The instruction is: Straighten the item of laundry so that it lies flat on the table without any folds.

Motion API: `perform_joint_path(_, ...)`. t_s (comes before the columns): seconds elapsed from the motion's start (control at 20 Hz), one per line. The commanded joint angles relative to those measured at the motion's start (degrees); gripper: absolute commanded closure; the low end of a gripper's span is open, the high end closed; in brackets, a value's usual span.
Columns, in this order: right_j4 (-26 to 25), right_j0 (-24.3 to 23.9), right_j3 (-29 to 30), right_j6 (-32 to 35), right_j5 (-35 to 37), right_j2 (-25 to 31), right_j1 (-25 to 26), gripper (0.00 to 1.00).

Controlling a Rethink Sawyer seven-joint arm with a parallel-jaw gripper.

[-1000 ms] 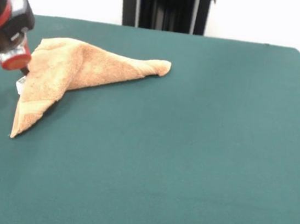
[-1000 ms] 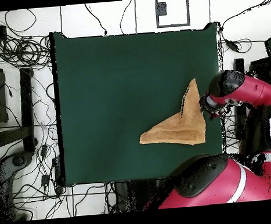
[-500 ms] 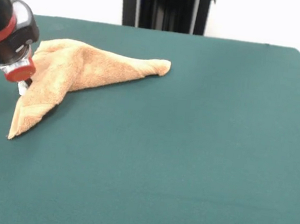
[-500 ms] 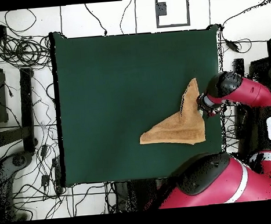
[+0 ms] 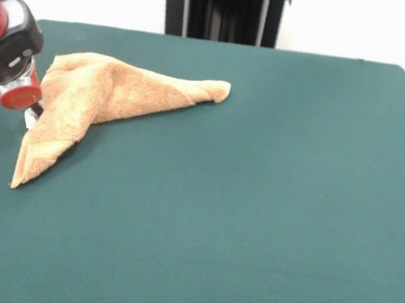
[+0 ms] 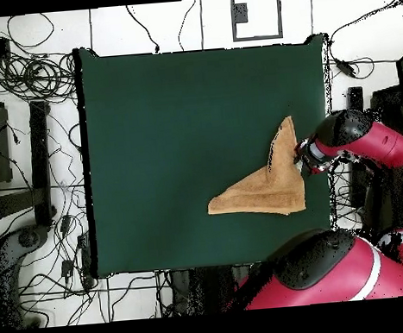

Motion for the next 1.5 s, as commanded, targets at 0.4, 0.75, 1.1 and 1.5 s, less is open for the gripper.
perform_joint_path(0.4, 8.31, 2.58, 9.39, -1.14, 3.12, 10.21, 5.12, 0.00)
perform_joint_path(0.75, 14.34, 0.43, 14.05, 0.41, 0.53, 12.20, 5.05, 0.00)
perform_joint_path(1.1, 16.80, -0.30, 15.24, -0.81, -1.28, 12.31, 5.73, 0.00)
perform_joint_path(1.5, 16.78, -1.06, 17.01, -2.19, -3.09, 12.12, 5.91, 0.00)
